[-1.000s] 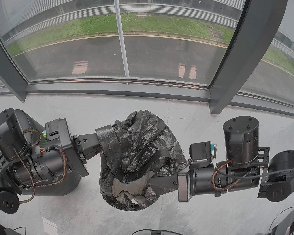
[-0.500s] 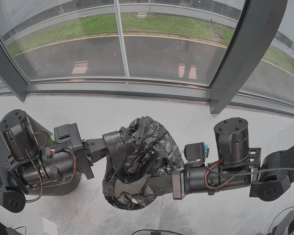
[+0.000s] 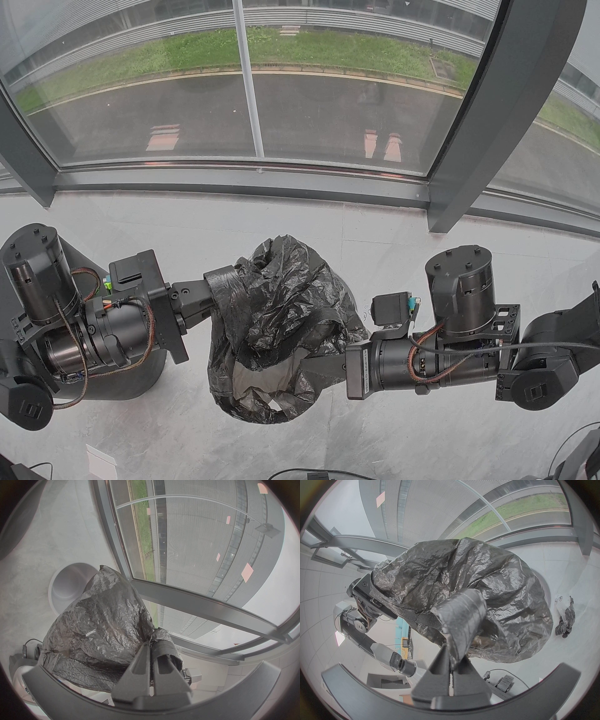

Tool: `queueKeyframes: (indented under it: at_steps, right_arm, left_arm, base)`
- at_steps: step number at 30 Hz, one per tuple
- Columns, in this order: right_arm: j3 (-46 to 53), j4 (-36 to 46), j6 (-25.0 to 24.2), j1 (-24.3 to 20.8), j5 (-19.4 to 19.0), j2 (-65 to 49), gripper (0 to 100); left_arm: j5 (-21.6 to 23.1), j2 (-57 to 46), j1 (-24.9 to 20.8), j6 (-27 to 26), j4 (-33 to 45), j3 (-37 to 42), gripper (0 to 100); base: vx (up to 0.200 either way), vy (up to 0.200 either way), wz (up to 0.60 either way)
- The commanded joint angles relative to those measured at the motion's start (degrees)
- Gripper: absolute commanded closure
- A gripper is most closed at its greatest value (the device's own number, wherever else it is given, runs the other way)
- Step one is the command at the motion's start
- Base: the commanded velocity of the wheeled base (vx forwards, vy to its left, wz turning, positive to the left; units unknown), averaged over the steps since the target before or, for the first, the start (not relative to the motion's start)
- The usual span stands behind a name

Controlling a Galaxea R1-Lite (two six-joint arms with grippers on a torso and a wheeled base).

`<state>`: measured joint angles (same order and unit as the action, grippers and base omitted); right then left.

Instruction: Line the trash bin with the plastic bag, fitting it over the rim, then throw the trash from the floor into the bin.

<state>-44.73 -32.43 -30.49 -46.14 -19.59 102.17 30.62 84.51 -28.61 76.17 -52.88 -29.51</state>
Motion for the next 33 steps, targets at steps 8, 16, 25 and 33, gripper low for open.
queueKeyframes:
  at_steps: [8,16,25,33]
  right_arm:
    - [2.8,-2.5,-5.3,-0.4,-1.2,0.2,100]
    - [5.3,-2.4,-9.6,-0.3,-4.6,-1.6,100]
    - [4.4,-3.1,-10.6,0.1,-4.8,1.0,100]
    - [2.5,-6.1,-10.4,0.8,-4.8,6.2,100]
  left_arm:
    - [0.8,4.2,0.1,1.4,0.0,-0.6,100]
    - [2.8,6.2,0.8,2.2,0.5,-0.5,100]
    - [3.0,9.5,1.7,2.7,0.3,-1.0,100]
    - [2.9,13.5,3.0,2.6,0.1,-3.3,100]
  base:
    - [0.0,0.0,0.0]
    - [0.0,0.0,0.0]
    - [0.0,0.0,0.0]
    - [0.0,0.0,0.0]
